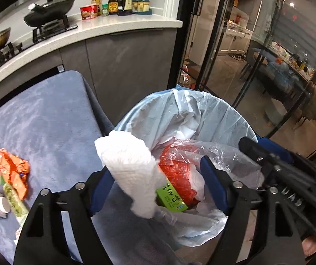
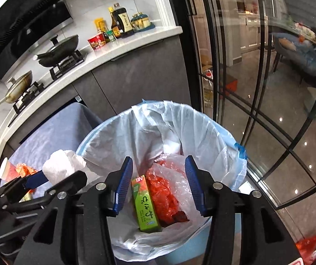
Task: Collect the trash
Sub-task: 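Carry the tissue and plastic film to the bin and release them, then move both open tools back over the table toward the remaining items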
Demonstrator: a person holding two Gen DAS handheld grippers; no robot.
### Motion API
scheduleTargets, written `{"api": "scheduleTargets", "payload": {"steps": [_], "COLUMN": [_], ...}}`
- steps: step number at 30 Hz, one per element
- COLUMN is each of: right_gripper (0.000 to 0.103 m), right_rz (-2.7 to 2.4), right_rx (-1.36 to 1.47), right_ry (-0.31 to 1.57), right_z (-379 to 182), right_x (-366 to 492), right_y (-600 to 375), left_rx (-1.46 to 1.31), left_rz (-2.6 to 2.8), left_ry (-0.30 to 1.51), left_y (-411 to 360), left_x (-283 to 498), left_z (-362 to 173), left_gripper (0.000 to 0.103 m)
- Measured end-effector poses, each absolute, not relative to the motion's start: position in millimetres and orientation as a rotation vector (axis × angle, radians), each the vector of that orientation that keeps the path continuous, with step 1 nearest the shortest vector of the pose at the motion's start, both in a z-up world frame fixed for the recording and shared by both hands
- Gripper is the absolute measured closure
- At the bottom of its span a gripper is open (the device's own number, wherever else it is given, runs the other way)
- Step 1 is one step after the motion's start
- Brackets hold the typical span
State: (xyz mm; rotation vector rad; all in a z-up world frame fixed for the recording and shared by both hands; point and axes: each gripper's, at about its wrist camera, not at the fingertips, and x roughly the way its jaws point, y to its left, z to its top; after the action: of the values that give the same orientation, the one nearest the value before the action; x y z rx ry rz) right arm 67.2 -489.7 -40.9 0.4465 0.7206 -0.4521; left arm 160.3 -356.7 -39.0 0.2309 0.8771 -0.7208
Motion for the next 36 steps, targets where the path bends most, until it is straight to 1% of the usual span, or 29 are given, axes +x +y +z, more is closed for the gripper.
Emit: {"api": "scheduleTargets", "payload": {"steps": [4,11,14,17,19,20,22,26,32,36], "right_gripper": [0.054,0.047,0.047,0.046,0.046,0.046,0.046,0.046,0.046,0.046], "right_rz": [-0.463,-0.494,-0.515,-0.536,-0.551,-0.558,-0.563,-0.561,-0.541,-0.530], "right_rx": [0.412,0.365,0.349,0.345,0.347,0.350,0.358,0.362,0.365,0.382], "right_ry": [0.693,0.642,0.647,0.653,0.658,0.663,0.666,0.674,0.685,0.673], "right_z": [-24.9,-0.3,1.0,-1.0,-3.0,-4.4,-6.1,-9.1,-15.0,-15.3], "right_x": [61.3,41.1,36.3,31.3,29.4,28.3,26.3,26.9,33.9,33.1], "right_y": [-481.5,-474.1,-474.8,-477.3,-479.1,-481.6,-486.1,-493.2,-497.1,-498.0], "left_rx": [0.209,0.209,0.220,0.276,0.387,0.435,0.435,0.470,0.551,0.520], "left_rz": [-0.727,-0.746,-0.762,-0.815,-0.810,-0.792,-0.803,-0.836,-0.893,-0.864], "left_ry": [0.872,0.881,0.884,0.924,0.962,0.947,0.912,0.920,0.818,0.801], "left_y": [-347.1,-348.0,-355.3,-374.4,-394.4,-400.3,-400.3,-400.4,-390.1,-370.1], "left_x": [157.3,154.8,152.4,150.8,149.9,147.4,142.4,138.4,136.1,146.7], "left_z": [-28.8,-23.7,-26.5,-35.1,-47.0,-49.2,-47.6,-53.1,-47.5,-39.9], "left_gripper": [0.022,0.019,0.019,0.017,0.016,0.016,0.015,0.014,0.013,0.013]}}
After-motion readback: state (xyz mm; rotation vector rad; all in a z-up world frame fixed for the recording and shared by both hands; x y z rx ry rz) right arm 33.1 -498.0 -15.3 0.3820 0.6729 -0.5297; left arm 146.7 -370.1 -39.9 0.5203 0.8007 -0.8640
